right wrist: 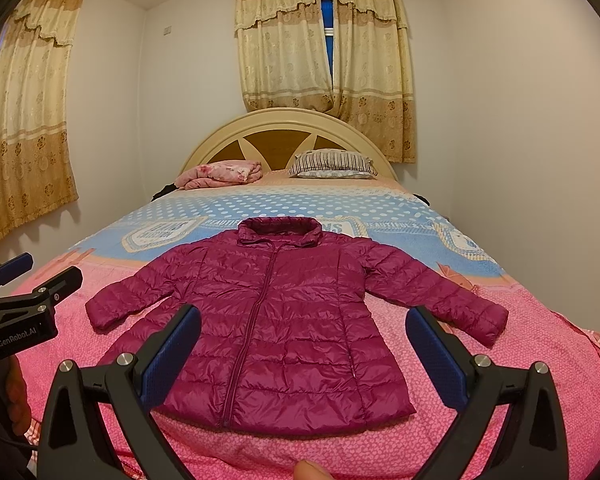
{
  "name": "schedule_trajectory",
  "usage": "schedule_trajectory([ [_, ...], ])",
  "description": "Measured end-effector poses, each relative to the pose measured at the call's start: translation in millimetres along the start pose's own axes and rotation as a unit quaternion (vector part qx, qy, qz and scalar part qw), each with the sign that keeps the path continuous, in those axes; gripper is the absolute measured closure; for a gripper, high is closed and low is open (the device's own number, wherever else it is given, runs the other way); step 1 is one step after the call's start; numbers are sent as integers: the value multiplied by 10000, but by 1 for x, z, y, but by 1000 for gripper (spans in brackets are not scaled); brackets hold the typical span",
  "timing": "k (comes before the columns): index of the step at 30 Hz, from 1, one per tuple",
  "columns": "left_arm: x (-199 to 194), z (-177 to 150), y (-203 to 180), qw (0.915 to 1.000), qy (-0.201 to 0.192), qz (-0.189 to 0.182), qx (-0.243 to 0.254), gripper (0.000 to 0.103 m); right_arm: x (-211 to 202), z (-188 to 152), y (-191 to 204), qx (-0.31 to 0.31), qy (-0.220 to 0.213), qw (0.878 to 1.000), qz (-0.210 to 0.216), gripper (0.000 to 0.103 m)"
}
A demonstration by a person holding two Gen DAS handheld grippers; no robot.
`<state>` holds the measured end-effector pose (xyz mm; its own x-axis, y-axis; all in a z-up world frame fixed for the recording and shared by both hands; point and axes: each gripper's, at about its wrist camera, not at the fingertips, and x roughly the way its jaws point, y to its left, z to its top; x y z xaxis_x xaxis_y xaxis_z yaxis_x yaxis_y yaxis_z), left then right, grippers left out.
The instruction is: Fold large clothes
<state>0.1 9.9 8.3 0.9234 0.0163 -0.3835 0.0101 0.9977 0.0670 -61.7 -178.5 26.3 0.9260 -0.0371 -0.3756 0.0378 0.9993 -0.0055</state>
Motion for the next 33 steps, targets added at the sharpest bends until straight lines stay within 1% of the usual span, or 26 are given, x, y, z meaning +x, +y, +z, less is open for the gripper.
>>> schedule_trajectory([
  [20,0,1,2,10000,-7,-3,-11,0,3,-6,4,7,48,10000,22,1],
  [24,4,-2,3,10000,73,-27,-52,0,10,-10,2,32,73,10000,27,1],
  [25,9,-2,4,9998,170,-42,-93,0,14,-13,0,59,116,9999,37,1],
  [27,16,-5,4,9996,244,-40,-131,0,26,-16,-10,102,194,9997,88,1],
  [30,31,-11,3,9993,345,-36,-127,0,51,-19,-35,259,476,9985,-44,1],
  [33,52,-17,3,9988,473,-42,-135,0,81,-31,-81,654,763,9942,-396,1],
])
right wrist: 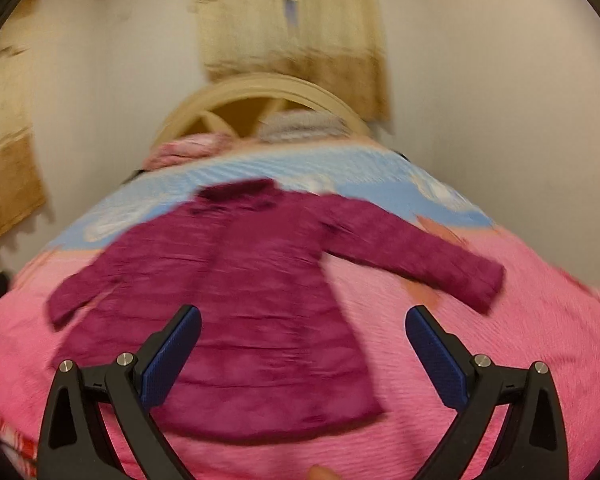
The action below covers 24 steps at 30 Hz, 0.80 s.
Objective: Fold large clothes
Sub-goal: 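Grasp the magenta jacket's sleeve cuff with the right gripper and lift it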
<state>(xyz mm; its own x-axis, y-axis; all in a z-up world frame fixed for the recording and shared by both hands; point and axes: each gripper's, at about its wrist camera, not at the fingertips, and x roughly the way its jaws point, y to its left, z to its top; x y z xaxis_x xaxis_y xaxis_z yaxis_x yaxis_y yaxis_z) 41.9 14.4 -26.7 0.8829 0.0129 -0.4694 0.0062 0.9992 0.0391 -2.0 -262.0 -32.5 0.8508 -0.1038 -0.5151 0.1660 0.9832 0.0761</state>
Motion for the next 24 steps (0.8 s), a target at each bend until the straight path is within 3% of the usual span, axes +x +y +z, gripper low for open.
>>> schedule_trajectory([
  [2,16,-2,-3,9999,108,37,49,0,27,-3,-48,622,315,9974,-159,1],
  [8,60,1,-16,9992,288,10,265,0,74,-2,-155,1810,696,9777,-805,2],
  [13,85,2,-33,9978,397,-74,526,0,105,9,-207,2517,927,9598,-825,14],
  [16,97,1,-43,9967,444,-152,666,0,125,17,-225,2717,1058,9532,-799,16],
  [18,105,2,-48,9958,499,-196,736,0,138,16,-235,2864,1197,9477,-738,28],
  [19,110,2,-49,9955,530,-225,758,0,148,14,-240,2943,1334,9444,-610,46],
  [20,113,3,-49,9951,559,-252,773,0,155,15,-241,2968,1357,9433,-605,54],
  [21,115,3,-48,9949,584,-272,782,0,156,18,-245,2930,1263,9456,-642,60],
  [23,118,3,-45,9946,613,-310,772,0,159,26,-251,2866,1208,9483,-637,80],
  [24,119,4,-45,9946,618,-309,769,0,158,29,-253,2843,1144,9495,-669,82],
])
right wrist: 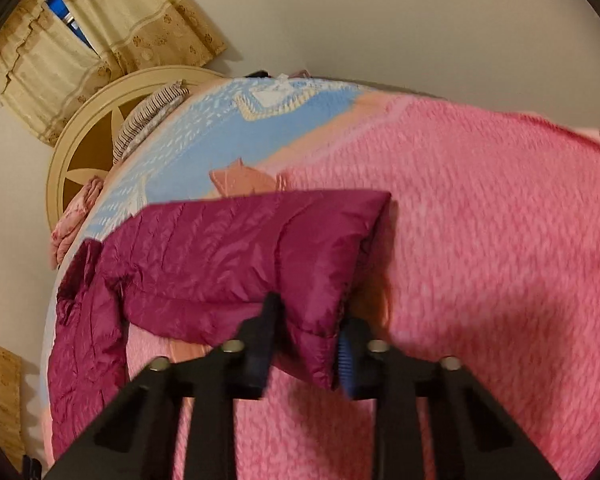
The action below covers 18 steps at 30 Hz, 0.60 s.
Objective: Fold large clothes
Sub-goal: 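Grasp the magenta jacket's sleeve cuff with the right gripper and lift it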
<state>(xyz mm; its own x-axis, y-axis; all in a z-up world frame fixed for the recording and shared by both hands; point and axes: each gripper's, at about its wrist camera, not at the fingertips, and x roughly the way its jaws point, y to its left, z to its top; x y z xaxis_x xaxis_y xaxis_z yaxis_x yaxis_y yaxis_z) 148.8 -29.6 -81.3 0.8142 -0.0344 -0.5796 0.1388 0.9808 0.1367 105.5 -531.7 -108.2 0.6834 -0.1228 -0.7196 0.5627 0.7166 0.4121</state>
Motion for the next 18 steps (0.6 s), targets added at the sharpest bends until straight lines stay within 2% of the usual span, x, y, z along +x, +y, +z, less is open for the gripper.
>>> schedule_trajectory([
  [1,1,0,3,10000,10,1,-26,0,-6,7,5,-150,-166,9997,-100,87],
  [4,5,2,13,9999,16,-7,-150,0,-21,24,26,-593,-540,9965,-219,90],
  [9,11,3,28,9995,29,24,-315,0,-62,41,87,-1534,-1368,9782,-297,92],
  [12,13,3,35,9993,45,51,-359,0,-90,37,144,-2362,-1953,9517,-173,92],
  [18,11,3,49,9990,18,86,-449,0,-117,0,242,-3681,-2294,9005,328,92],
])
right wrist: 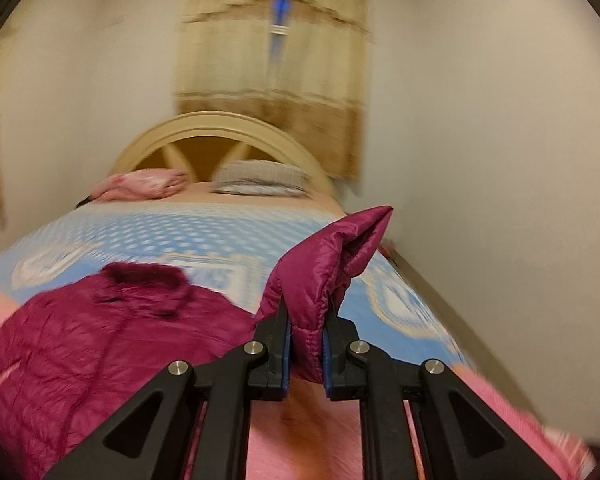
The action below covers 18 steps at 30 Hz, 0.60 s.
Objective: Fold large clothes
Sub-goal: 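Grasp the magenta jacket's sleeve cuff with the right gripper and lift it, then carry the held sleeve across the jacket body with the right gripper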
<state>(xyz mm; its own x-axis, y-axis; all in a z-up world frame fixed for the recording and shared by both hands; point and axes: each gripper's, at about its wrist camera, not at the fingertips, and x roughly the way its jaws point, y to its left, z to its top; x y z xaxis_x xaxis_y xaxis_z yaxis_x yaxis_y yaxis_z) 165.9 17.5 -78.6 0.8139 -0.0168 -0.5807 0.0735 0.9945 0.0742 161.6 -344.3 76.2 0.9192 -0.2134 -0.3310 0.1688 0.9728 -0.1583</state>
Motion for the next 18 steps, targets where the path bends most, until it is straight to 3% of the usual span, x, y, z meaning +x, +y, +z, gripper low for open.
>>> schedule_trajectory([
  [8,-2,2,27,9997,-59,169,-155,0,-5,8,122,-1398,-210,9856,929,93],
  [18,2,2,54,9988,-32,376,-323,0,17,-34,202,-2163,184,9617,1673,93],
])
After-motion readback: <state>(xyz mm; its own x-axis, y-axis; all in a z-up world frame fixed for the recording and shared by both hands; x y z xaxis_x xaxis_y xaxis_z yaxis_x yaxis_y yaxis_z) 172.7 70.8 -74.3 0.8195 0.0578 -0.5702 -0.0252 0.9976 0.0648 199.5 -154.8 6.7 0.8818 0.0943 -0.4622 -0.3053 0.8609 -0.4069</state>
